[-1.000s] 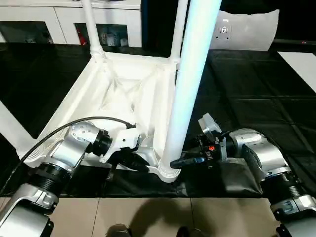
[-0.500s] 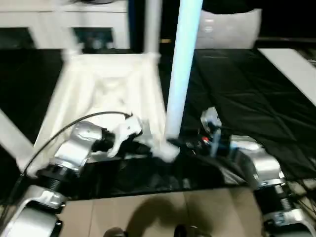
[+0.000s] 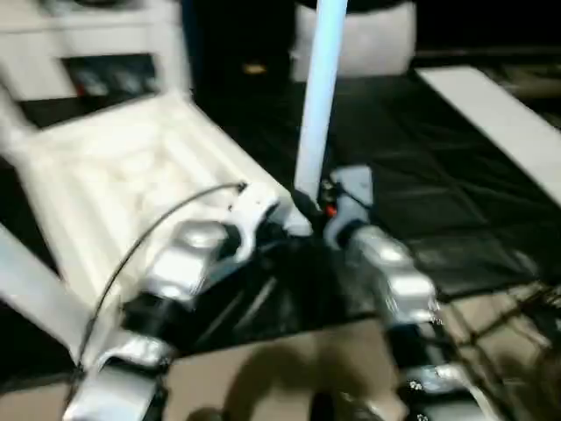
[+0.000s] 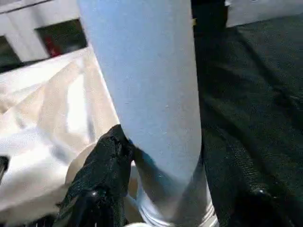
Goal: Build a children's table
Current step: Rotate leg to tighten
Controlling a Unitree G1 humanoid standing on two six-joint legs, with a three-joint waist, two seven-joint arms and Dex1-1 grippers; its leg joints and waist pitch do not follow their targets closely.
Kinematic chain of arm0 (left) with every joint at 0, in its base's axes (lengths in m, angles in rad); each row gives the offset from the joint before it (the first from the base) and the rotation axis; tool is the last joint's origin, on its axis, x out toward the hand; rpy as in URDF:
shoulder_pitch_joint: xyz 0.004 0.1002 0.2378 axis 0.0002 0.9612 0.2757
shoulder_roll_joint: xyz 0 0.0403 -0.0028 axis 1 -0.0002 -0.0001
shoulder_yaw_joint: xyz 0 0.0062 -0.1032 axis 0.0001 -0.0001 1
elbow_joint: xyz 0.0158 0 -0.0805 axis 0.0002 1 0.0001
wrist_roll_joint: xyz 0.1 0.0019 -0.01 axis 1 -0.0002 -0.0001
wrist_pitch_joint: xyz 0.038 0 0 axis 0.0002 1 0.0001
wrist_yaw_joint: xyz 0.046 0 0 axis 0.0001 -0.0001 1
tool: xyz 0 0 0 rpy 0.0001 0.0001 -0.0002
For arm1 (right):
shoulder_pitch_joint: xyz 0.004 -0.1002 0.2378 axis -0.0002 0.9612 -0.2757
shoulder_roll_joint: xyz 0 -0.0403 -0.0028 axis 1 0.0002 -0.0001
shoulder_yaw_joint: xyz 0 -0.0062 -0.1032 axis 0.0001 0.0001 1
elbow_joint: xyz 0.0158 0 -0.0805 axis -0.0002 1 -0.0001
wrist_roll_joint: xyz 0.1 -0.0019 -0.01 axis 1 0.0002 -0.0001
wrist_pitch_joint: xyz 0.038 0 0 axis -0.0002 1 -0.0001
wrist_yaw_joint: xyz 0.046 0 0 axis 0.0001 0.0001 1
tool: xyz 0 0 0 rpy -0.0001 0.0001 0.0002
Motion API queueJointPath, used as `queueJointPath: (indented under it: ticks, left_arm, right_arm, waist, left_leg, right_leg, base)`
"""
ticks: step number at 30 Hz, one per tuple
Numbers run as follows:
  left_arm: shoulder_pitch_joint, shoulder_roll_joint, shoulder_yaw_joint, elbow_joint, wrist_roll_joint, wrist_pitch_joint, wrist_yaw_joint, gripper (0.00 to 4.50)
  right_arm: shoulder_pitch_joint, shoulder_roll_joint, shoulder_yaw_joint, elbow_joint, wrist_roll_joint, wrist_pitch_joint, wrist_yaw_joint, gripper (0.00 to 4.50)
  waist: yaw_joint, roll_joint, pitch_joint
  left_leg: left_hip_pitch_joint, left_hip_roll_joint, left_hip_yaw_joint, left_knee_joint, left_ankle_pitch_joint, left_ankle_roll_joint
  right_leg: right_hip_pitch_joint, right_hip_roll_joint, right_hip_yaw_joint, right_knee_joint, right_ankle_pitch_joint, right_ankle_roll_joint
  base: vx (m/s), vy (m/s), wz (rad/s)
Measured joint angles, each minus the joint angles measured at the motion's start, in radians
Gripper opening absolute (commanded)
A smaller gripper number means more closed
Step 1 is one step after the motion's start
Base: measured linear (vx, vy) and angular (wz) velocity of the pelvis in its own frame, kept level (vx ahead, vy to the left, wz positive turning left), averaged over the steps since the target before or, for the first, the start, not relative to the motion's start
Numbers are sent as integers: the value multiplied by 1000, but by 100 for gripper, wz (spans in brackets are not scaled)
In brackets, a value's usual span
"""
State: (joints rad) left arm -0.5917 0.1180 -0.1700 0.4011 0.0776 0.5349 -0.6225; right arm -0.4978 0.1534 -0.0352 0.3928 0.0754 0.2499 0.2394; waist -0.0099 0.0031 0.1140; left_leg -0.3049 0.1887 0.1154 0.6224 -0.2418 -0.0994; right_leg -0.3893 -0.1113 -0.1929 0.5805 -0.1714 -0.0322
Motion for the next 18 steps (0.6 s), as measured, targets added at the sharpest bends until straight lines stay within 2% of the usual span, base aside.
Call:
queueJointPath:
  ticks: [1, 2, 3, 4, 5, 8, 10, 11, 16, 18]
  left_arm:
    - [0, 5, 0, -11, 0, 0, 0, 0]
    - [-2, 8, -1, -21, 1, -1, -2, 0]
    - [-2, 14, -3, -29, 1, -2, -5, 0]
    - [-2, 17, -4, -33, 0, -2, -8, 0]
    - [-1, 30, -9, -45, -1, -3, -25, 0]
    - [8, 82, -25, -85, -10, -17, -83, 0]
    - [22, 127, -34, -112, -15, -36, -131, 0]
    - [34, 155, -38, -124, -25, -49, -165, 0]
    - [46, 238, -63, -135, -38, -95, -283, 0]
    - [53, 284, -78, -135, -46, -129, -351, 0]
  right_arm:
    - [-8, 3, 1, 4, -2, -11, 0, 247]
    - [-8, 3, 5, 2, 1, -26, 6, 247]
    - [-7, 3, 5, 1, 4, -35, 10, 247]
    - [-6, 3, 5, 1, 6, -41, 12, 275]
    - [1, -2, 5, -11, 10, -49, 31, 285]
    - [32, -33, 18, -42, 39, -78, 132, 292]
    - [43, -79, 40, -55, 54, -89, 210, 326]
    - [56, -114, 51, -61, 68, -89, 272, 326]
    - [80, -210, 79, -67, 108, -89, 455, 369]
    - [80, -255, 85, -77, 129, -88, 543, 379]
  waist:
    - [0, 9, 1]
    - [-4, 13, -2]
    - [-7, 11, -3]
    - [-9, 6, -5]
    - [-9, 1, -6]
    - [6, -1, -8]
    - [14, -2, -8]
    - [16, -3, -8]
    - [40, -3, -8]
    - [45, -4, -8]
  left_leg:
    - [-14, 6, -9, -5, 0, 0]
    - [-28, 15, -25, -7, 0, 0]
    - [-31, 16, -25, -9, 1, -2]
    - [-31, 10, -20, -9, 1, -3]
    - [-33, 0, -16, -9, -1, -2]
    - [-40, -7, -10, -16, -1, 3]
    - [-46, -7, -6, -15, -1, 5]
    - [-46, -7, -3, -15, -2, 6]
    - [-43, -1, 1, -14, -2, 7]
    - [-42, 1, 1, -12, 0, 4]
  right_leg:
    - [2, -1, -22, -18, 0, 1]
    - [2, 3, -35, -36, 2, 3]
    - [0, 5, -31, -37, 8, 2]
    - [-3, 4, -18, -36, 26, -3]
    - [-10, 1, -3, -33, 49, -8]
    - [-30, 1, 18, -15, 41, -11]
    - [-44, 1, 21, -5, 35, -18]
    - [-47, 2, 22, 0, 32, -19]
    - [-49, 5, 22, 7, 29, -24]
    - [-48, 6, 23, 10, 30, -25]
  base:
    - [152, 62, -24]
    - [152, 62, -24]
    - [95, 35, 5]
    - [78, 16, 12]
    - [78, 16, 12]
    - [83, 5, 2]
    - [27, -3, 0]
    - [0, 0, 0]
    - [0, 0, 0]
    - [0, 0, 0]
